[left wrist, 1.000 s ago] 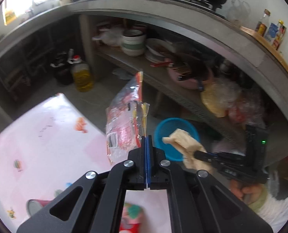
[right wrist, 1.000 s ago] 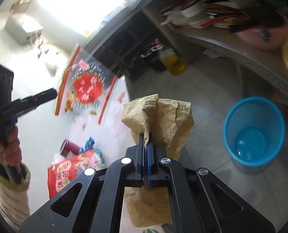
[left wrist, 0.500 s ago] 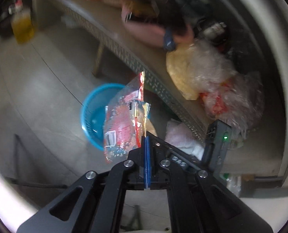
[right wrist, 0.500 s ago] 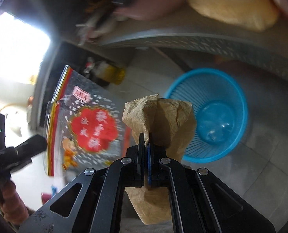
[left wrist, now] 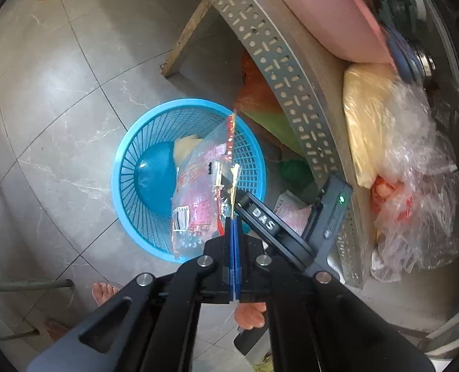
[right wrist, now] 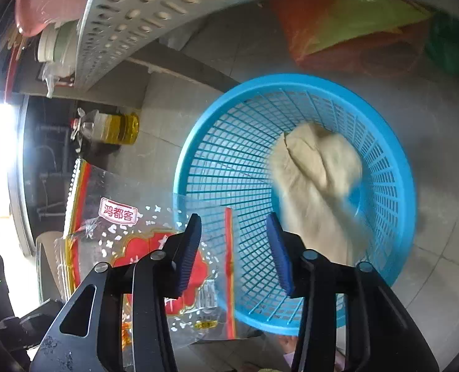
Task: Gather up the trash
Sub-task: 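Carry both items to the blue basket and open both tools over it, then move both tools back toward the table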
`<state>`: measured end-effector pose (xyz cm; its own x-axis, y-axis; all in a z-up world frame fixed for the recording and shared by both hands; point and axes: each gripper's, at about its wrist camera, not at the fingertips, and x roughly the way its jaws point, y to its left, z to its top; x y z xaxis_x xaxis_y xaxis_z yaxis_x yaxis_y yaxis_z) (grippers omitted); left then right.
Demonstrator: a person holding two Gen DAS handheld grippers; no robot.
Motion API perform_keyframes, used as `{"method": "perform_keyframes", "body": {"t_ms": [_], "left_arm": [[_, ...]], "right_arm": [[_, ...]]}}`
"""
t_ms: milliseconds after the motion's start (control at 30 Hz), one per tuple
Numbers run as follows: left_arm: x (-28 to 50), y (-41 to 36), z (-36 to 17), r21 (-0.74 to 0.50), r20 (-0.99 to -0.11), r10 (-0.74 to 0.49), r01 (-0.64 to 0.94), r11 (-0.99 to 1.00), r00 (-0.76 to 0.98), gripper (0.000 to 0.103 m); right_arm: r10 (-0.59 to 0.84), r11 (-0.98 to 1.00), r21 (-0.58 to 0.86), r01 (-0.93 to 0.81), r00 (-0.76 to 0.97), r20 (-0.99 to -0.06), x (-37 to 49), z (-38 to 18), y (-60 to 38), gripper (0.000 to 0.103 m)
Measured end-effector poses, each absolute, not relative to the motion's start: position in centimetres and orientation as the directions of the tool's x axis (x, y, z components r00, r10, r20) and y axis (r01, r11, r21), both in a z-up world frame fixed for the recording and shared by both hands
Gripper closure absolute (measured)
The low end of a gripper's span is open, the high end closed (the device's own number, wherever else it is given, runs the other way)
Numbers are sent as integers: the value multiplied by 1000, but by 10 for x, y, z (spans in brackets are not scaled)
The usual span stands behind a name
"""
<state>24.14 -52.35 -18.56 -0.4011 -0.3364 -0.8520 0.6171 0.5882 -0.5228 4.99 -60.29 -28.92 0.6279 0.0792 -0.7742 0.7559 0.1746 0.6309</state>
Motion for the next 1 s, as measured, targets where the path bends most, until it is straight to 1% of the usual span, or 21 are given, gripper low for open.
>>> {"method": "perform_keyframes", "body": {"t_ms": [133,200,233,267,300,367,500,667,767,900,1000], "left_arm": [[239,-528,-193,-508,-861,-321,627,591,-395,103],[238,-530,-195,-490,-871,-308,633,599,-383,97],[238,-530,-196,-488,-872,-305,628,606,-383,83],[238,-529,-196,-483,-874,-302,624,614,-379,67],[237,-528,-194,-478,-878,-305,623,619,-370,63],[235,-527,-188,-469,-883,-311,635,614,-352,59],[237,-517,-168,-458,-889,-330,638,619,-318,57],[242,-492,-124,-456,-886,-380,638,620,-265,57],[244,-470,-89,-451,-884,-411,642,620,-224,56],[237,-430,-33,-470,-857,-486,648,600,-171,55],[227,-393,5,-481,-829,-546,655,582,-123,55]], "right_arm": [[49,169,635,754,638,-769,31,-280,-598,58],[31,176,635,752,640,-768,19,-272,-594,57],[21,189,629,754,637,-771,12,-267,-591,57],[14,199,622,757,633,-774,8,-266,-588,57],[8,211,617,758,629,-777,3,-262,-585,57],[-3,229,605,762,622,-783,-7,-255,-580,57],[-10,258,594,762,617,-787,-23,-244,-568,57],[-11,314,582,750,616,-788,-34,-222,-555,57],[-25,353,570,742,617,-787,-39,-206,-549,57],[-44,410,561,719,630,-776,-47,-181,-536,57],[-60,463,541,702,633,-771,-45,-160,-523,54]]}}
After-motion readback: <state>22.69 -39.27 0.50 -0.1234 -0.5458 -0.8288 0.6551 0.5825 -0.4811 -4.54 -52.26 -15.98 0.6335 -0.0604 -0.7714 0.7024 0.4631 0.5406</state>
